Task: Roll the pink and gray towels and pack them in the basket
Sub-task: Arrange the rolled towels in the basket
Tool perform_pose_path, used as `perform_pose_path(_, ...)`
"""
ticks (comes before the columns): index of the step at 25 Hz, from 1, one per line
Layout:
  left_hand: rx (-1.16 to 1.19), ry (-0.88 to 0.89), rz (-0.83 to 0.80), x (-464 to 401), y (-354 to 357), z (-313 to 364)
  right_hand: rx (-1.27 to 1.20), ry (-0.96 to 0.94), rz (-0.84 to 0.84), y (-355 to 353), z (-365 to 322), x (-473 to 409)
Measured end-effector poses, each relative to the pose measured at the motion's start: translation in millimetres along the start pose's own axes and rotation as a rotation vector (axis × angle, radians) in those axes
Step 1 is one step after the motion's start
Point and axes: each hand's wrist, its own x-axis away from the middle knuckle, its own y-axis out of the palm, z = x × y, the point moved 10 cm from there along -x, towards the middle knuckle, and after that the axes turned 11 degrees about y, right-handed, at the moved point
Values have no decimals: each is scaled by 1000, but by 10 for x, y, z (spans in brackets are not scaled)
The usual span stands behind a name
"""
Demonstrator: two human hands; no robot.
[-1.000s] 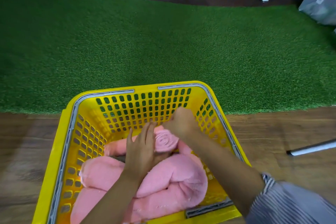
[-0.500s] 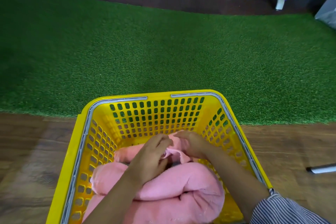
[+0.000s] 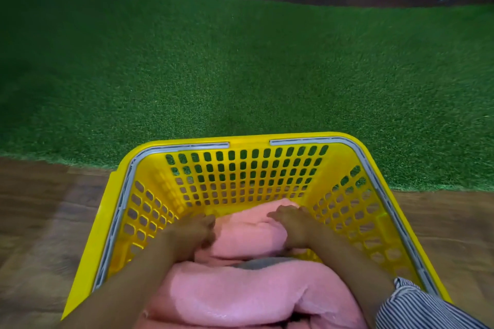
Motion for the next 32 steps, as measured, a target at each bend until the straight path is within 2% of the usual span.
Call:
perform_pose_path(1,88,-57,-157,-54,99,-33,46,-13,6,35,-18,-22)
perform_pose_path(3,189,-198,-191,-162,0,-164,92,-12,26,44,-21,-41)
perform_pose_path(4,242,-223,-126,-244,-61,-165,116,-9,39,44,-15,-50)
perform_pose_path(6,284,-202,-109,-392,-14,-45,163,-3,52,56,-7,-46)
perform_pose_path(8,166,-173,-130,-452,137,65,180,14,120,-14,-21,-30)
perform_pose_path(10,-11,-178,39,-440,27,49,193,34,339,-239,-35,-5)
perform_pose_path(11,-23,-194,73,-403,19,27,188,53,418,-317,-33,22)
perform_pose_path(13,6,-243,143,-370,134,29,165,49,324,-216,-31,24)
perform_pose_path(16,-12,-266,121,-391,416,200,-21,88,-169,219,42,0)
perform_pose_path(17,-25,-275,136,-406,398,214,-144,131,-204,208,87,-28)
perform_pose_path(19,-51,-303,176,-418,283,133,-305,223,-34,-67,198,-108)
perform_pose_path(21,-78,-345,214,-408,251,27,-238,313,181,-280,287,-158)
perform_pose_path(22,-99,-362,214,-385,242,15,-196,352,215,-295,317,-184)
perform_pose_path(25,-40,-416,76,-316,429,-53,-169,416,90,-51,417,-318)
perform_pose_path(28,30,-531,-13,-246,569,-280,-298,448,-19,141,566,-455)
perform_pose_path(30,69,-580,-88,-212,667,-306,-332,428,-18,150,596,-515)
perform_pose_path(32,135,-606,-167,-205,702,-307,-373,288,59,61,480,-557)
